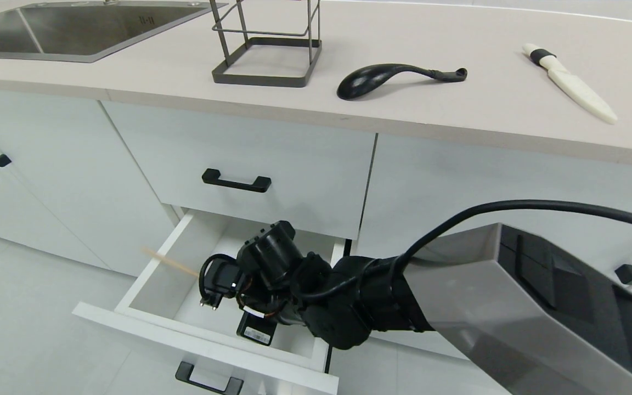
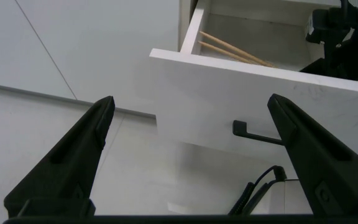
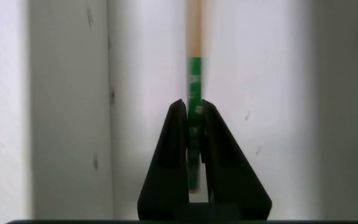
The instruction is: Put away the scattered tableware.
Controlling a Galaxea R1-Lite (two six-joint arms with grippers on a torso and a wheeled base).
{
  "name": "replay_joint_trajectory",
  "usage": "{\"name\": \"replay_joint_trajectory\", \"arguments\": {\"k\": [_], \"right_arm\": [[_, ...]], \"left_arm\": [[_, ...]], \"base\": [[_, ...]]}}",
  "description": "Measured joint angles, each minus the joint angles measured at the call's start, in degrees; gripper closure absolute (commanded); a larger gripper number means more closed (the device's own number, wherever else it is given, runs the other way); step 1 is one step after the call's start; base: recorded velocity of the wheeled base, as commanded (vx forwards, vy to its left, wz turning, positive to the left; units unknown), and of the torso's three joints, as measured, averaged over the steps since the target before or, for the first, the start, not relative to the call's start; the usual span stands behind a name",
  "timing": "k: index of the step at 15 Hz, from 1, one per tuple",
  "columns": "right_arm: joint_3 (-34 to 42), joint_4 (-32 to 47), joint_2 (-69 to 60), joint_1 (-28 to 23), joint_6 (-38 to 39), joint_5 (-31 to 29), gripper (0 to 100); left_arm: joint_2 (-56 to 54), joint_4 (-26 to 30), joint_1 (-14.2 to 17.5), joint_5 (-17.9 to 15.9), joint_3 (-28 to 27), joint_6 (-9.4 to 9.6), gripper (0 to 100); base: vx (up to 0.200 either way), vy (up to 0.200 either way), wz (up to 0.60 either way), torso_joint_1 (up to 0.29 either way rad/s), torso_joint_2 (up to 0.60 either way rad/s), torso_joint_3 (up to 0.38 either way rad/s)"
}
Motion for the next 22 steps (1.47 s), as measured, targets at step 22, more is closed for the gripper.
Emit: {"name": "replay_joint_trajectory", "arguments": {"k": [22], "right_arm": [[21.88,-1.65,-21.58,1.68,0.68,-0.93,0]], "left_arm": [[0.00,-0.04,0.00,0.00,0.00,0.00,0]], "base": [[0.000,0.000,0.00,0.000,0.00,0.000]]}}
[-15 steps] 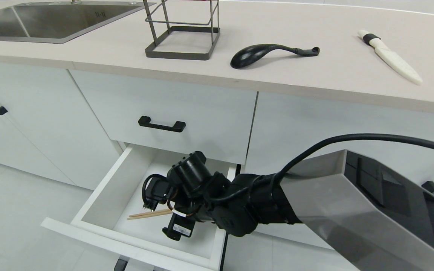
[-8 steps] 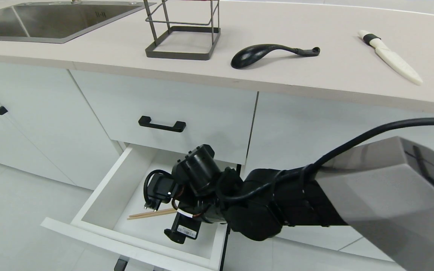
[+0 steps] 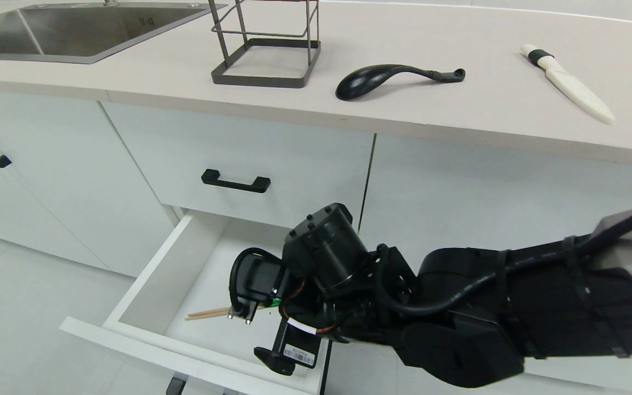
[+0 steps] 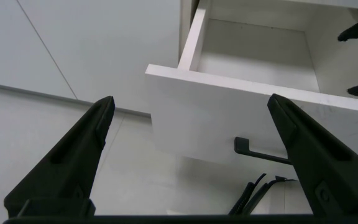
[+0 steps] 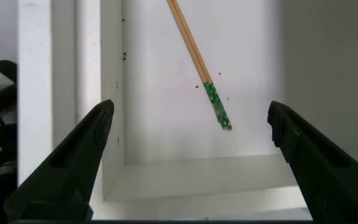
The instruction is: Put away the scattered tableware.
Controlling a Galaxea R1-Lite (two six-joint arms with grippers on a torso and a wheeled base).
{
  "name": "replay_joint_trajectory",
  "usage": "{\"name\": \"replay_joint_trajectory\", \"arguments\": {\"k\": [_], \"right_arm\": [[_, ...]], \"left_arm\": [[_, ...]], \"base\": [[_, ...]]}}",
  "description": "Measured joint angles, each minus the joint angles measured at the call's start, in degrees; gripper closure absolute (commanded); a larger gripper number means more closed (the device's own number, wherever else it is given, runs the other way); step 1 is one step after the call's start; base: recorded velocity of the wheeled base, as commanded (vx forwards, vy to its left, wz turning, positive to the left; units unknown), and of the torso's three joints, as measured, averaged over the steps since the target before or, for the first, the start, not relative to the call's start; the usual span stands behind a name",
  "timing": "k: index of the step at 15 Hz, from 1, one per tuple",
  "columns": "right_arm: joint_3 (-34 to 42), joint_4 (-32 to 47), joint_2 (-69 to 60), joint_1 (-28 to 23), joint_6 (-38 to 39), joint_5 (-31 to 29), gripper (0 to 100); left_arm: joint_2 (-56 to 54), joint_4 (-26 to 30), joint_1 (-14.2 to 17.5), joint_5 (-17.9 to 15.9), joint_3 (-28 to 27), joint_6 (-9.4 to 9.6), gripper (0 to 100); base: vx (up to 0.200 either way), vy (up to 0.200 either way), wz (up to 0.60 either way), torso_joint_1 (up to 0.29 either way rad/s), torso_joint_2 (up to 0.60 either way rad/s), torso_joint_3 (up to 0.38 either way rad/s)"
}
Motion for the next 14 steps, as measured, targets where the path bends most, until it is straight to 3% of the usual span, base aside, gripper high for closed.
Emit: {"name": "replay_joint_trajectory", "arguments": {"k": [5,10,14], "right_arm": [[6.60,-4.07,-5.88,-0.09,0.96,-0.84,0],[12.65,-5.72,-11.12,-0.56,1.16,-6.64,0],[18.99,-11.45,-14.91,-2.10,1.07,-7.23,0]], "left_arm": [[0.00,0.04,0.00,0.00,0.00,0.00,0],[0.00,0.04,0.00,0.02,0.00,0.00,0],[0.00,0.04,0.00,0.00,0.00,0.00,0]], "base": [[0.000,0.000,0.00,0.000,0.00,0.000],[0.000,0.000,0.00,0.000,0.00,0.000],[0.000,0.000,0.00,0.000,0.00,0.000]]}}
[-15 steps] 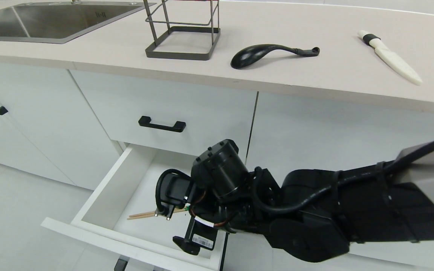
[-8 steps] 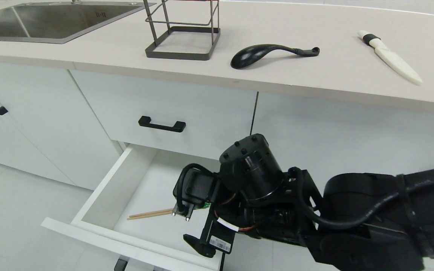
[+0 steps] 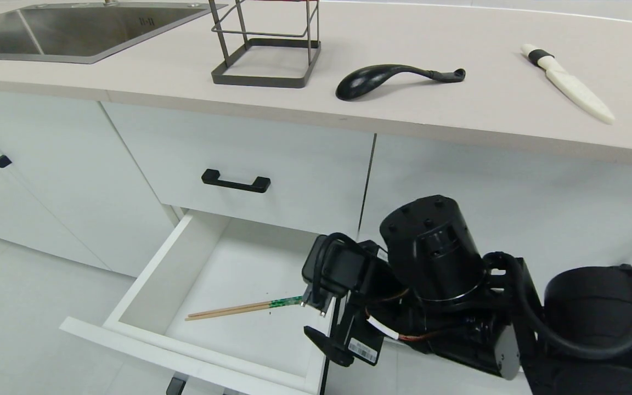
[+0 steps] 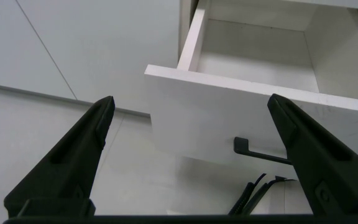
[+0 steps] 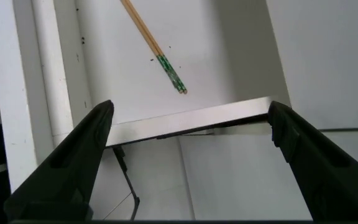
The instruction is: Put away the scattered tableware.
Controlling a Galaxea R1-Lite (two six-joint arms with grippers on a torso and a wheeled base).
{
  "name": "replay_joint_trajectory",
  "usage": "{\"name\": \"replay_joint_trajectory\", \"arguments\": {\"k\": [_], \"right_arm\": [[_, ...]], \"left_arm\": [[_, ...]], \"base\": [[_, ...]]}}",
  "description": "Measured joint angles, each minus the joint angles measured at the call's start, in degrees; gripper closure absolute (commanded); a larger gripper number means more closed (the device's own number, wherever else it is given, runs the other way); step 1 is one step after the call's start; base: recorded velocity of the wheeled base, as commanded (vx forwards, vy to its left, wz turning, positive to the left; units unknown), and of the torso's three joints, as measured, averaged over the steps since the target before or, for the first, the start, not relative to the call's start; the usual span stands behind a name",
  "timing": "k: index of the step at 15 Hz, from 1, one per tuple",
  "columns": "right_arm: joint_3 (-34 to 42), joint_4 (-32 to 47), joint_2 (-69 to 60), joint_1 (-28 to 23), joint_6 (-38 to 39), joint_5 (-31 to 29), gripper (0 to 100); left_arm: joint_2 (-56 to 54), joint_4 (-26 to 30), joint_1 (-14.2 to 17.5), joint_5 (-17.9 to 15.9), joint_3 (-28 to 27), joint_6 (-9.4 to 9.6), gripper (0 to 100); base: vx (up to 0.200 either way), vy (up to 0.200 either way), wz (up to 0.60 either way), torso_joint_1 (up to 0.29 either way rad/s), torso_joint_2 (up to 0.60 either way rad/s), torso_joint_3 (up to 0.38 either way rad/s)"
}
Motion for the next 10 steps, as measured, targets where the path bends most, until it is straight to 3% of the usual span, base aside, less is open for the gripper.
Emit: {"name": "replay_joint_trajectory", "arguments": {"k": [7,10], "right_arm": [[14.81,-11.35,-4.97,-0.34,-0.17,-1.28,0],[17.18,-11.63,-6.66,-0.20,-0.22,-1.88,0]], "left_arm": [[0.00,0.00,0.00,0.02,0.00,0.00,0],[0.00,-0.04,0.00,0.02,0.00,0.00,0]], "base": [[0.000,0.000,0.00,0.000,0.00,0.000],[0.000,0.000,0.00,0.162,-0.11,-0.051]]}}
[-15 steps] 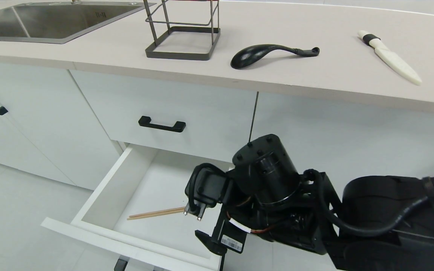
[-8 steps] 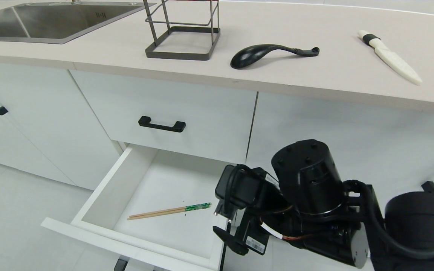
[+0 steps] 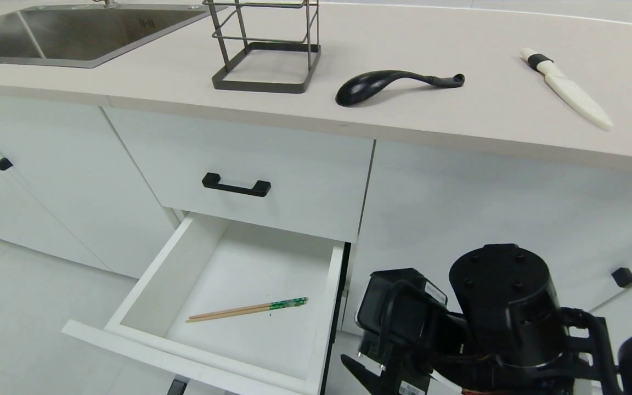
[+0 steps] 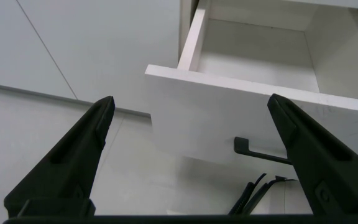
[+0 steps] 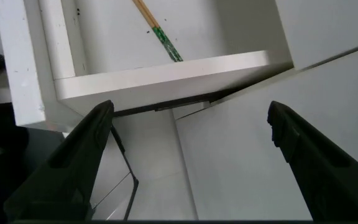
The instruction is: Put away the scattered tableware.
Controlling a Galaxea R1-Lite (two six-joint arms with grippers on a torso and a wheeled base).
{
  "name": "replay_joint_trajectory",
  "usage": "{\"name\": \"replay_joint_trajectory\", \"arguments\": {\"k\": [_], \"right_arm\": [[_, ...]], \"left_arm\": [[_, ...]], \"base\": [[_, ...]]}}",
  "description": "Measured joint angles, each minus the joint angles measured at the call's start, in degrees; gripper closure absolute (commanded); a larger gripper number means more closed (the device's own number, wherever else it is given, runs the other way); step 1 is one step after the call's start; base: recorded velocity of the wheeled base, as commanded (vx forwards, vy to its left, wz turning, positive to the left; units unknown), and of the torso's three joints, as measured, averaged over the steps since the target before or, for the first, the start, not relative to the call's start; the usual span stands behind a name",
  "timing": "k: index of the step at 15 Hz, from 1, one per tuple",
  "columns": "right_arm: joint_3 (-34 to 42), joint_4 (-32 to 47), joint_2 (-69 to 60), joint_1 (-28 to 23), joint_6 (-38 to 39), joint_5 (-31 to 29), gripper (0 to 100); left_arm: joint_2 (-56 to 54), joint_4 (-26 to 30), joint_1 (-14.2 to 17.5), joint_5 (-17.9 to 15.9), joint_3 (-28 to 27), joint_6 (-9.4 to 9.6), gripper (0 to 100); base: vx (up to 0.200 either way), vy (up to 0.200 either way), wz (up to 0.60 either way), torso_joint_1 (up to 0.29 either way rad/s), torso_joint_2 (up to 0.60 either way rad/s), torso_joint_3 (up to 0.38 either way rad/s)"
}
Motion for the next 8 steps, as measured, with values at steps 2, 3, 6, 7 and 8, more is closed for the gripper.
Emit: {"name": "replay_joint_trajectory", "arguments": {"k": [2,3,6,7,8], "right_arm": [[0.37,0.13,-0.51,-0.02,0.02,0.00,0],[0.39,0.15,-0.60,0.13,0.00,0.00,0],[0.66,0.06,-1.01,0.50,0.05,0.02,0],[1.27,0.02,-1.49,0.94,0.13,0.05,0],[2.16,0.13,-2.11,1.29,0.20,0.07,0]], "left_arm": [[0.00,0.09,0.00,-0.02,0.00,0.00,0],[0.00,0.06,0.00,-0.05,0.00,0.00,0],[0.00,-0.02,0.00,0.00,0.00,0.00,0],[0.00,-0.02,0.00,-0.02,0.00,0.00,0],[0.00,0.00,-0.02,-0.02,0.00,0.00,0]], "base": [[0.000,0.000,0.00,0.254,-0.08,-0.154],[0.000,0.000,0.00,0.237,-0.32,-0.256],[0.000,0.000,0.00,0.203,-0.65,-0.185],[0.000,0.000,0.00,0.168,-0.54,-0.168],[0.000,0.000,0.00,0.212,-0.50,-0.193]]}}
